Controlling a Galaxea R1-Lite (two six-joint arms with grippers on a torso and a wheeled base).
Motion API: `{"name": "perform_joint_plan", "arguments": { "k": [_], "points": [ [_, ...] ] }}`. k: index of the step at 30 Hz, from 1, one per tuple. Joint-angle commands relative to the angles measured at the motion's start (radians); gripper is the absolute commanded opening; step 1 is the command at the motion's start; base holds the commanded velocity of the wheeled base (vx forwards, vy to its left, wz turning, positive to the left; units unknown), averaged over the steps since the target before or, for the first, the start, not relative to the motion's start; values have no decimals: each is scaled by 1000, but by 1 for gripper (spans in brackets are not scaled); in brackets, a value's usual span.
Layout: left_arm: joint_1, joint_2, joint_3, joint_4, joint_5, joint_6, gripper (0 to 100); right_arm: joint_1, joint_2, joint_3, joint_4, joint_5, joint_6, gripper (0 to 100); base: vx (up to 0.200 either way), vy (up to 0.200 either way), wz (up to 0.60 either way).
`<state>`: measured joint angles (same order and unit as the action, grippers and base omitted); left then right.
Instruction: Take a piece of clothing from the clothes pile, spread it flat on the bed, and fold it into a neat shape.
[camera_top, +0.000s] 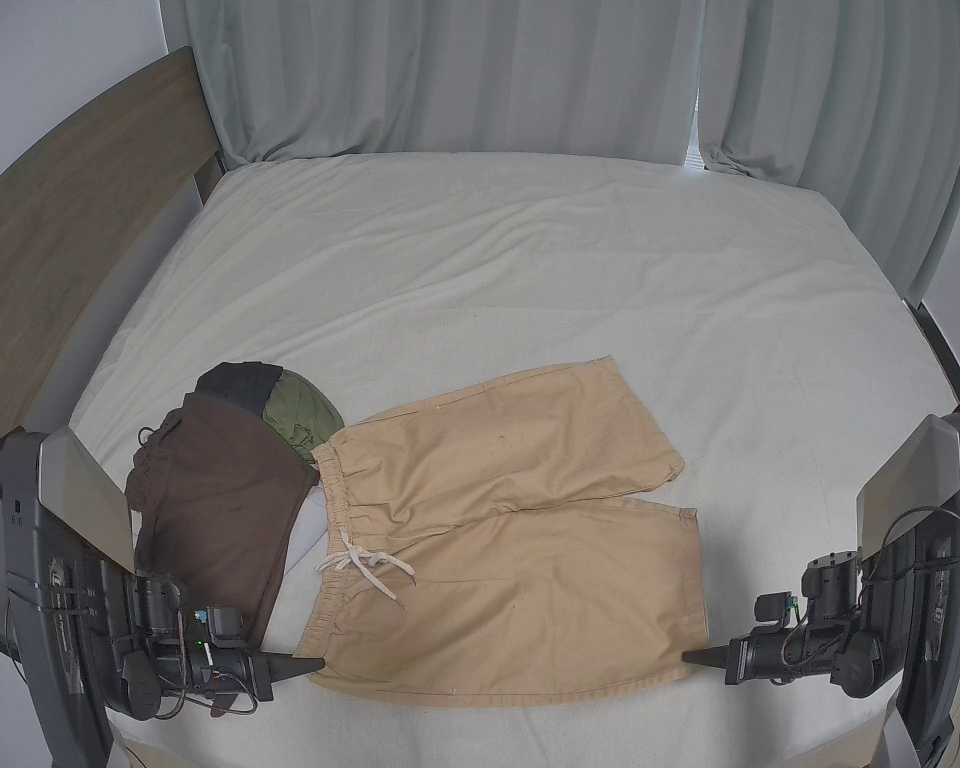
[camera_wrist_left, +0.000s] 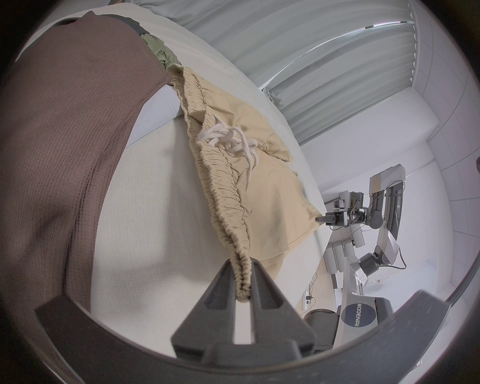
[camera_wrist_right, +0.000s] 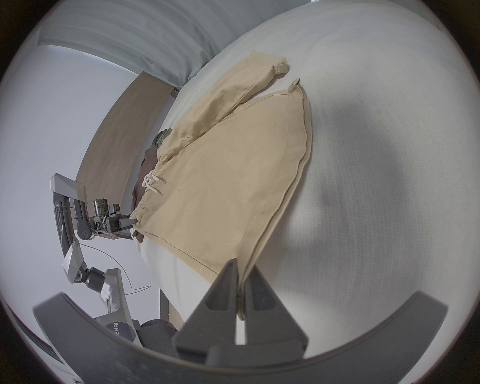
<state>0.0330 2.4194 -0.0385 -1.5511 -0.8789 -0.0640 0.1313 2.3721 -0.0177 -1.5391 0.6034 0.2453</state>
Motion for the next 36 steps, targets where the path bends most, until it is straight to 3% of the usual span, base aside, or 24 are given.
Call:
{"name": "perform_joint_plan", "arguments": {
  "k": [1, 14, 21, 36],
  "points": [
    [-1, 3, 0, 0, 0, 0, 0, 1, -5, 16, -1, 1, 0, 0, 0, 0, 0],
    [-10, -57, -86, -3, 1, -59, 0, 2, -125, 10, -3, 22, 11, 0, 0, 0, 0],
    [-31, -164, -123, -3, 3, -203, 0, 4, -160, -21, -3, 21, 23, 0, 0, 0, 0],
    [-50, -212, -210, -3, 14, -315, 0, 13, -315, -97, -1, -1, 164, 0, 0, 0, 0]
  ]
}}
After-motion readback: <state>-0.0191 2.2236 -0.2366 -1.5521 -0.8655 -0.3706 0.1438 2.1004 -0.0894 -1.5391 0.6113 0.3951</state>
